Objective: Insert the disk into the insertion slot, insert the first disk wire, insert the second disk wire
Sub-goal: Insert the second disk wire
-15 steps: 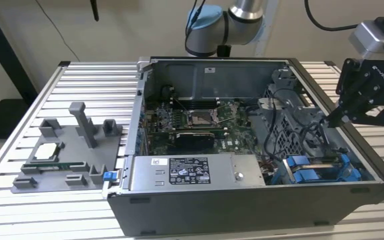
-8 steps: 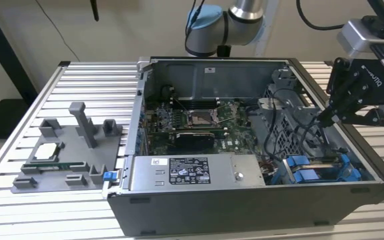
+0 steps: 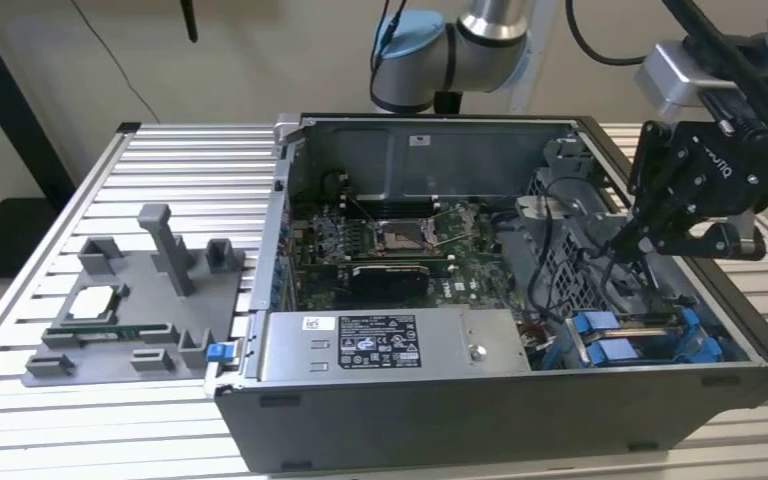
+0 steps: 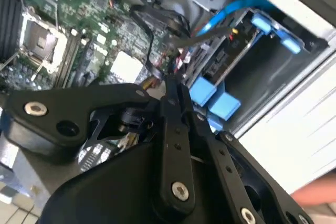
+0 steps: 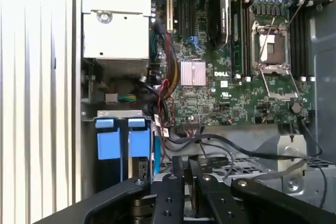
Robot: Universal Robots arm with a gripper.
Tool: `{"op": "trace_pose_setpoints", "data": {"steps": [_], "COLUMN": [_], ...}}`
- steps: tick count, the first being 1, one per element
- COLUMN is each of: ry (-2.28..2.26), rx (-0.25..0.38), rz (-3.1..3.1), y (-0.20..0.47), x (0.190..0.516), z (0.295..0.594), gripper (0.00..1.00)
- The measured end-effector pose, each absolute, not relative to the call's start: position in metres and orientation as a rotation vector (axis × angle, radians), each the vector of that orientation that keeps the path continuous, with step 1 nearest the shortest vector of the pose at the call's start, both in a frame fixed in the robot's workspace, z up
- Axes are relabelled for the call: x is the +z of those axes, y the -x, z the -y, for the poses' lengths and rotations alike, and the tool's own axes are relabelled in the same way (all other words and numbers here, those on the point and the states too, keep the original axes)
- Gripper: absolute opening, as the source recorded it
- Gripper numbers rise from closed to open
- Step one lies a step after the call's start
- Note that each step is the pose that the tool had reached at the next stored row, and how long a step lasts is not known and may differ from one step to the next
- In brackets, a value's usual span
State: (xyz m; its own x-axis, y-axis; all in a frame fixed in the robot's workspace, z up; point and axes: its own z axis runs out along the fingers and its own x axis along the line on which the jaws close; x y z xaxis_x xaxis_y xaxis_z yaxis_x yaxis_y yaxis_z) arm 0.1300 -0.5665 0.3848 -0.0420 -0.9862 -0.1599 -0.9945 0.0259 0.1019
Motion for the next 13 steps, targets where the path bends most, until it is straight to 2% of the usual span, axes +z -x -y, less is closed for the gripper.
{"op": "trace_pose_setpoints", "data": {"steps": [4,13], "ry": [2.162,2.176], "rx": [0.244,0.238], "rz": [-2.241,-2.226], "y": [-0.1278,-0.1268], "x": [0.3841,0.3765], "z": [0.5675,0.5750], "gripper": [0.00,0.00]}}
